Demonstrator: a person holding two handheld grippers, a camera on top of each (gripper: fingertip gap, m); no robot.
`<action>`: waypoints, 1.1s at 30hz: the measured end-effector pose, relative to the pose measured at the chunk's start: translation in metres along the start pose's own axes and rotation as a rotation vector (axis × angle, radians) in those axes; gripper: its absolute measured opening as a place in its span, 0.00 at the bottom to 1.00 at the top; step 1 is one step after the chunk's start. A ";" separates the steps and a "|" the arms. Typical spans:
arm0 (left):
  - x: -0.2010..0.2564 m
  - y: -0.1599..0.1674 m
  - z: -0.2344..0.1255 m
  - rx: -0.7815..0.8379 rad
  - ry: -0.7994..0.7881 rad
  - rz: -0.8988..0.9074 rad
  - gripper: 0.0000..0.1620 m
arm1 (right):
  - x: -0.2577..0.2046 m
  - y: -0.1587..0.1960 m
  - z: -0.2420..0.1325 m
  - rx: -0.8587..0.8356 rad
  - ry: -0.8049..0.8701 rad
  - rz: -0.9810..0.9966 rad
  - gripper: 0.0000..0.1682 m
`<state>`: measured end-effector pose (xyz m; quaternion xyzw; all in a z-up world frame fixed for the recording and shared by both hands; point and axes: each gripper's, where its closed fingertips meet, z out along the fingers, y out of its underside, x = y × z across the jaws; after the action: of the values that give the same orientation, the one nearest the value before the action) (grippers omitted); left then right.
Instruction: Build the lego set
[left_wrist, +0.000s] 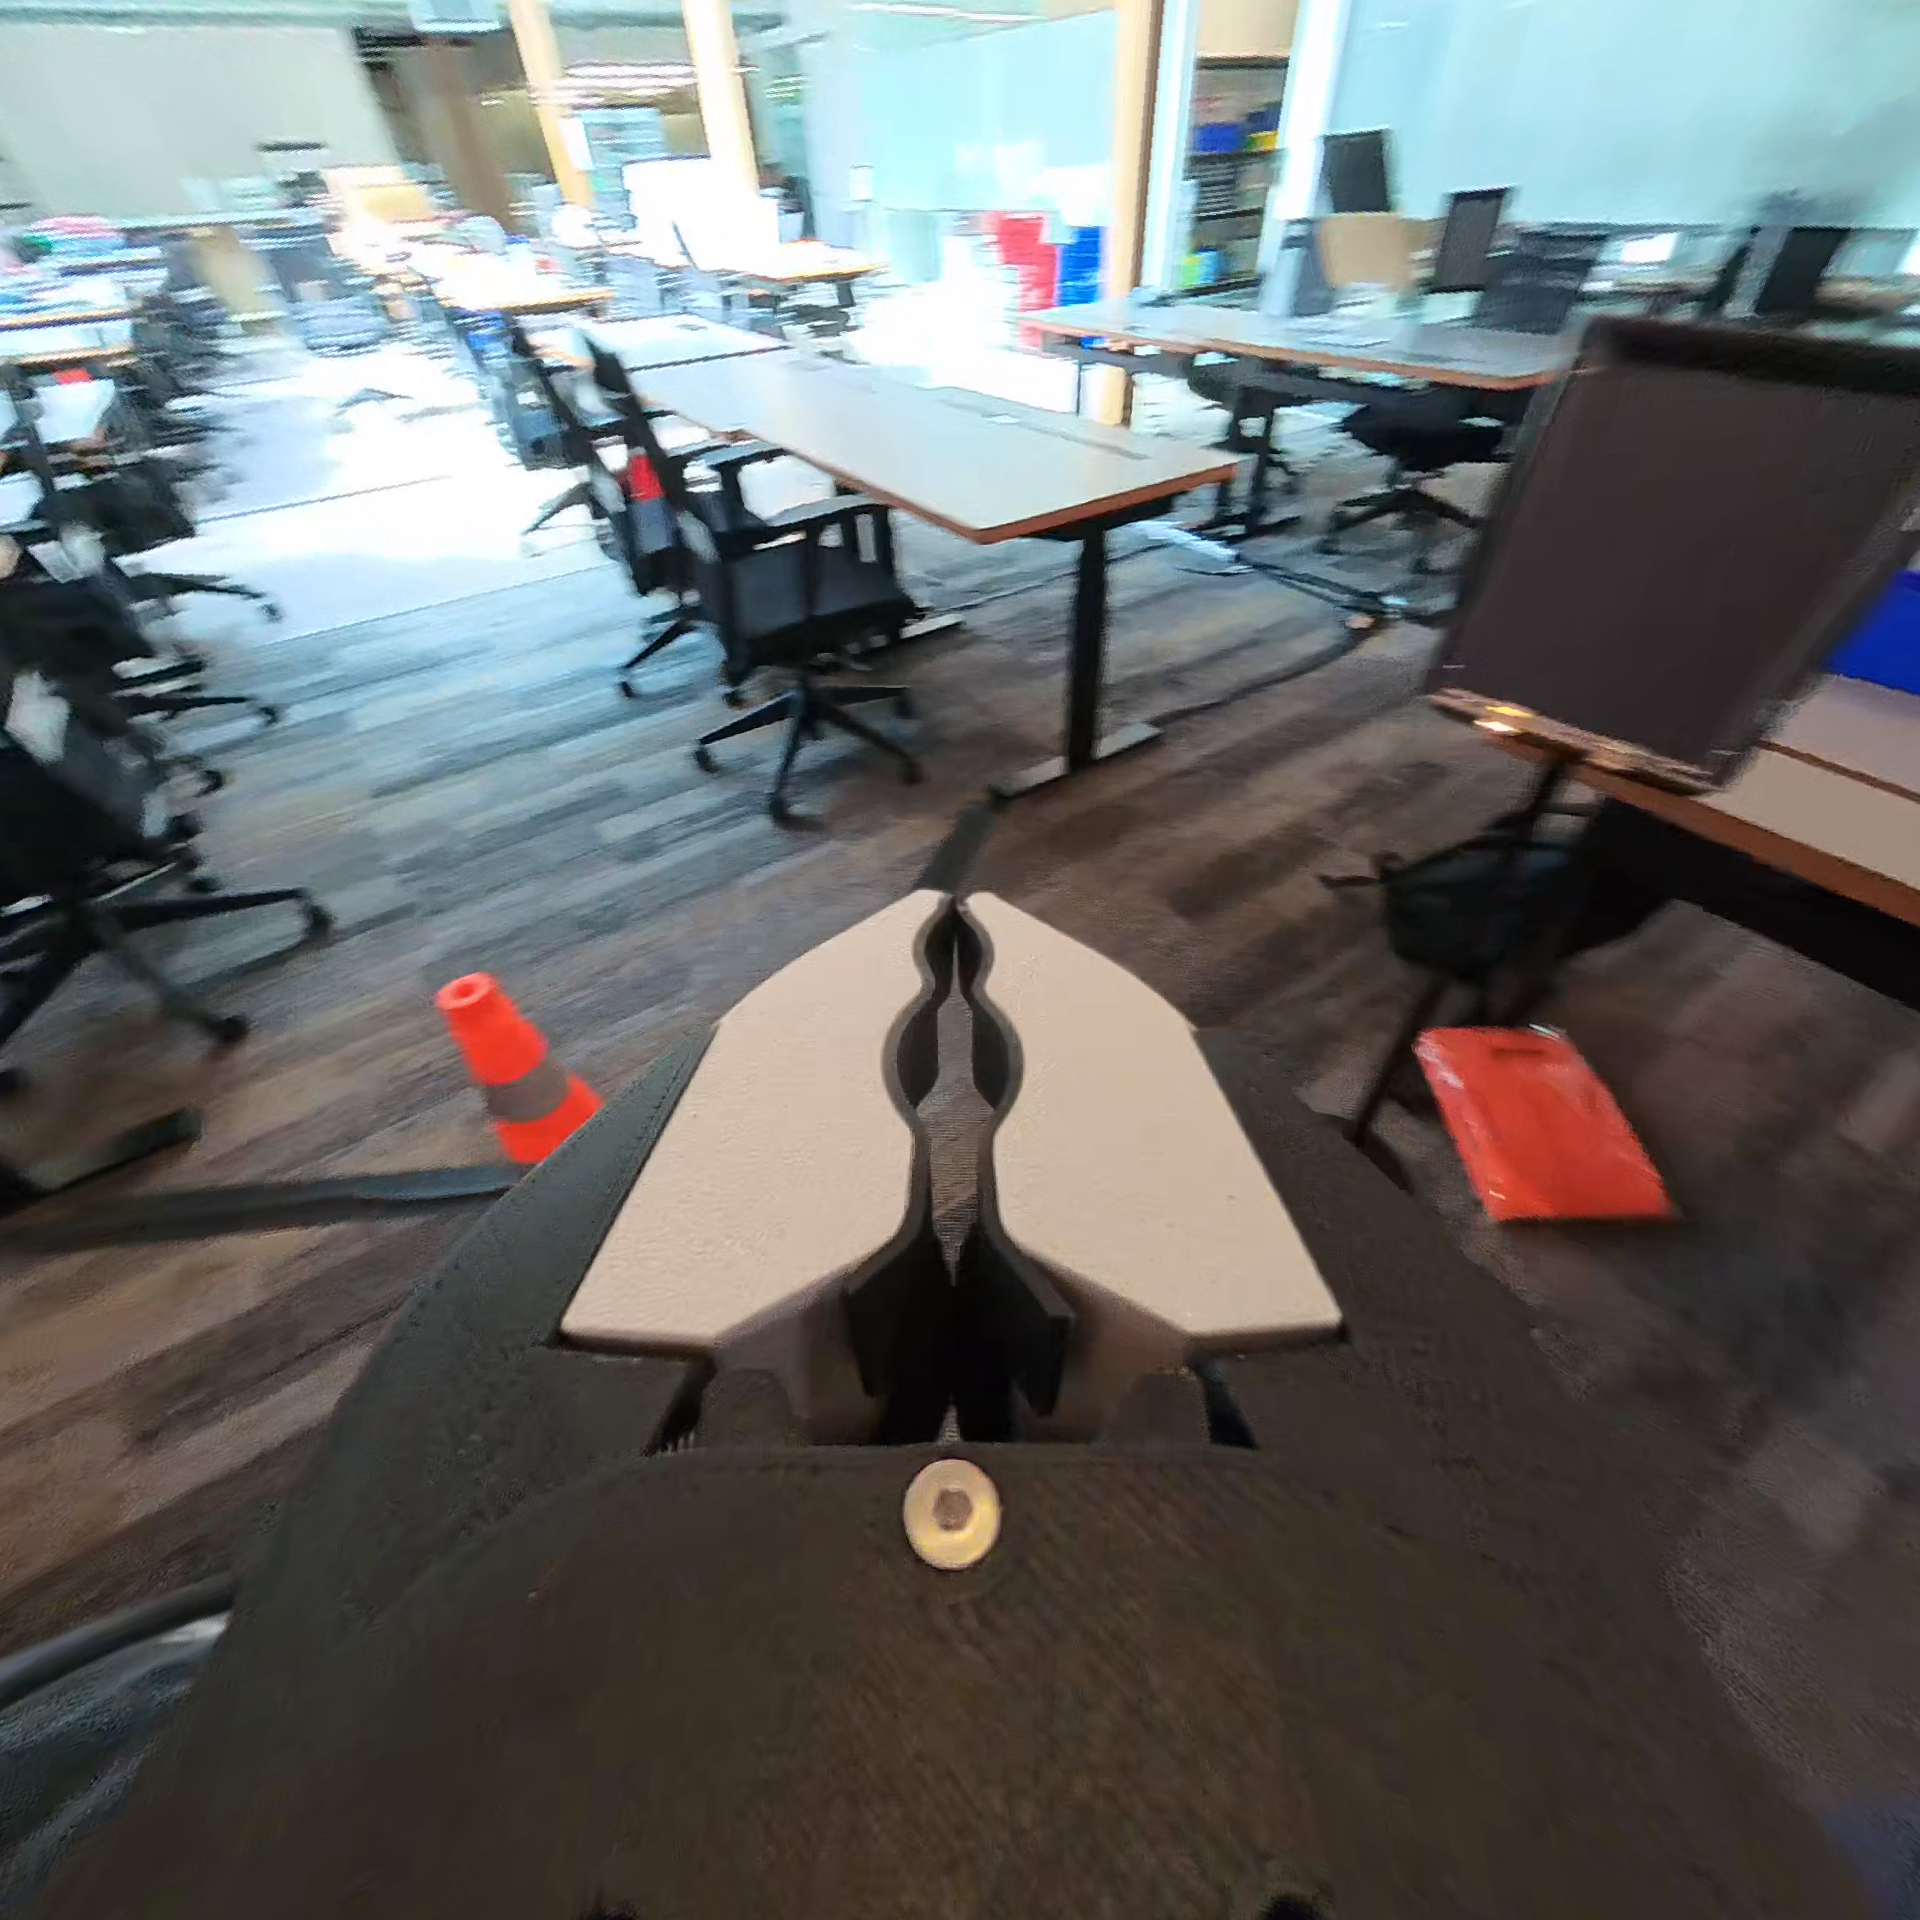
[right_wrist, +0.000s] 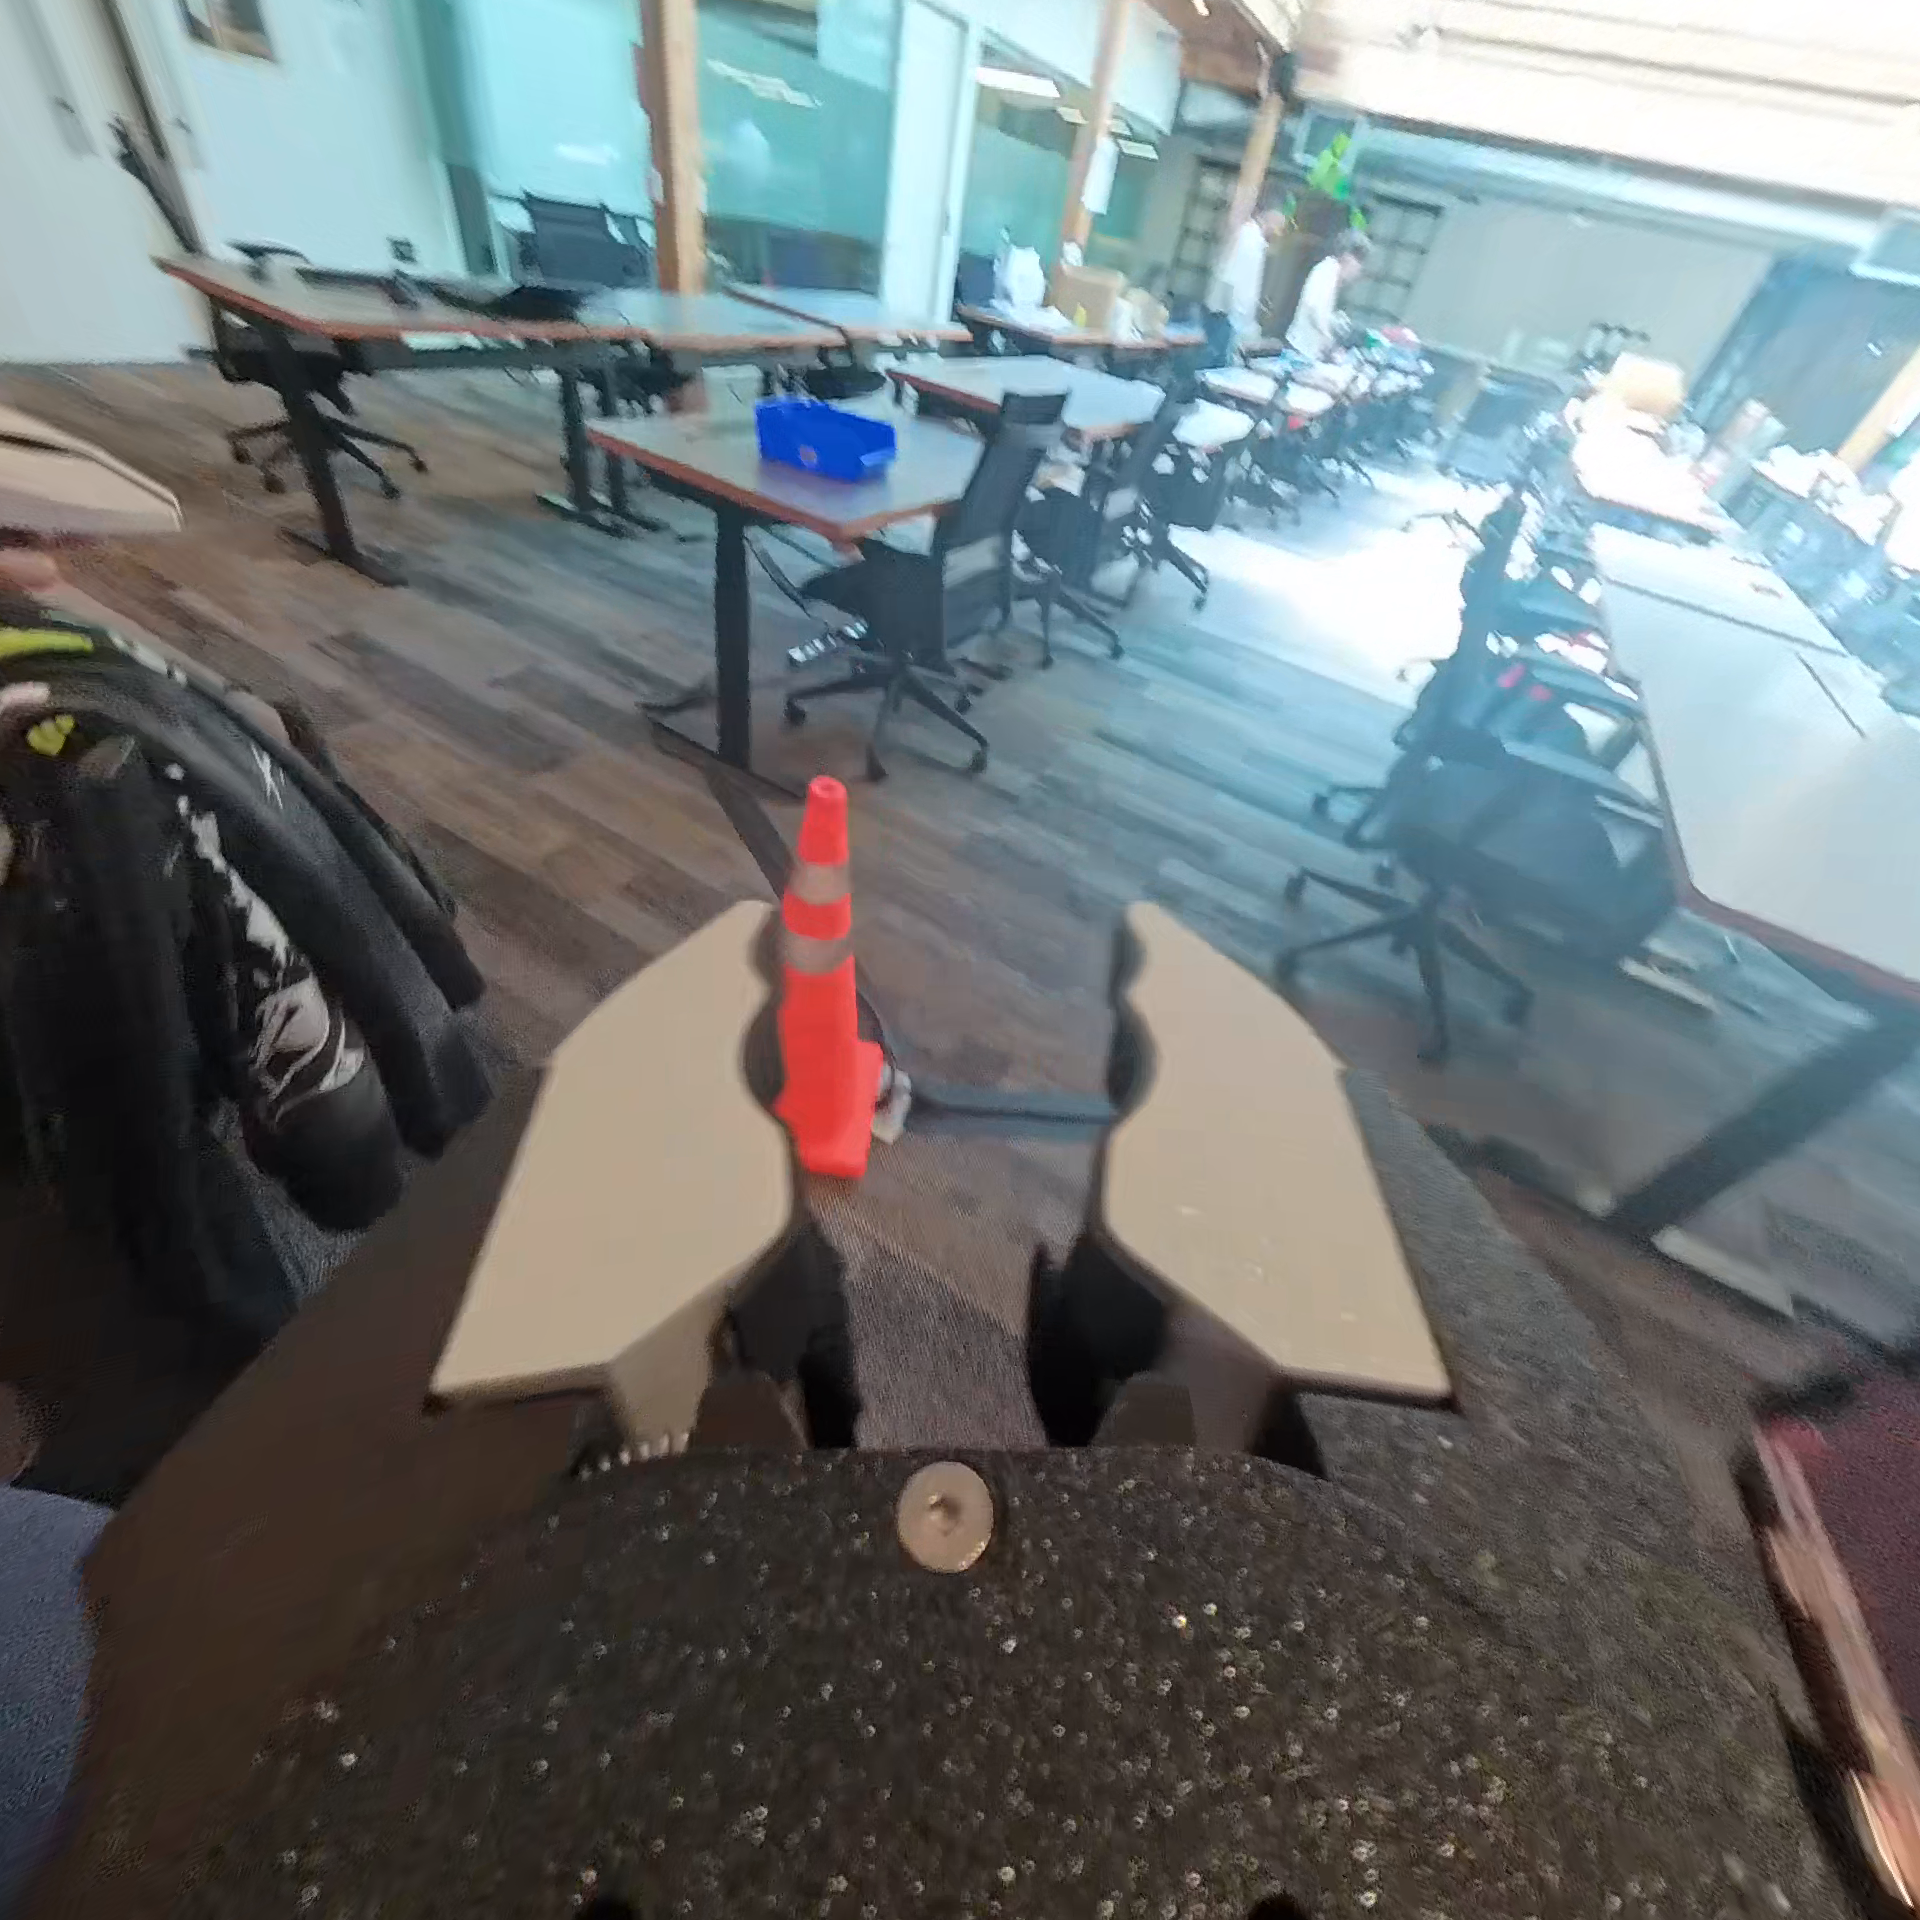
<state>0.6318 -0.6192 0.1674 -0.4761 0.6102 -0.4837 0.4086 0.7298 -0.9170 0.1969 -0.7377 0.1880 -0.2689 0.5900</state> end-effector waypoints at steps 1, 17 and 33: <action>-0.022 0.005 0.008 -0.009 -0.048 -0.006 0.00 | 0.002 -0.004 0.029 0.022 -0.041 0.001 0.20; -0.333 0.028 0.103 -0.110 -0.659 -0.294 0.78 | 0.040 -0.038 0.522 -0.002 -0.531 0.122 0.36; -0.702 0.069 0.003 0.023 -1.112 -0.400 0.12 | -0.349 -0.188 0.978 -0.003 -1.355 -0.070 0.17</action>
<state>0.7713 0.0707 0.1259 -0.7595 0.1978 -0.2358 0.5732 1.0538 0.0867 0.1624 -0.7498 -0.2471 0.2343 0.5673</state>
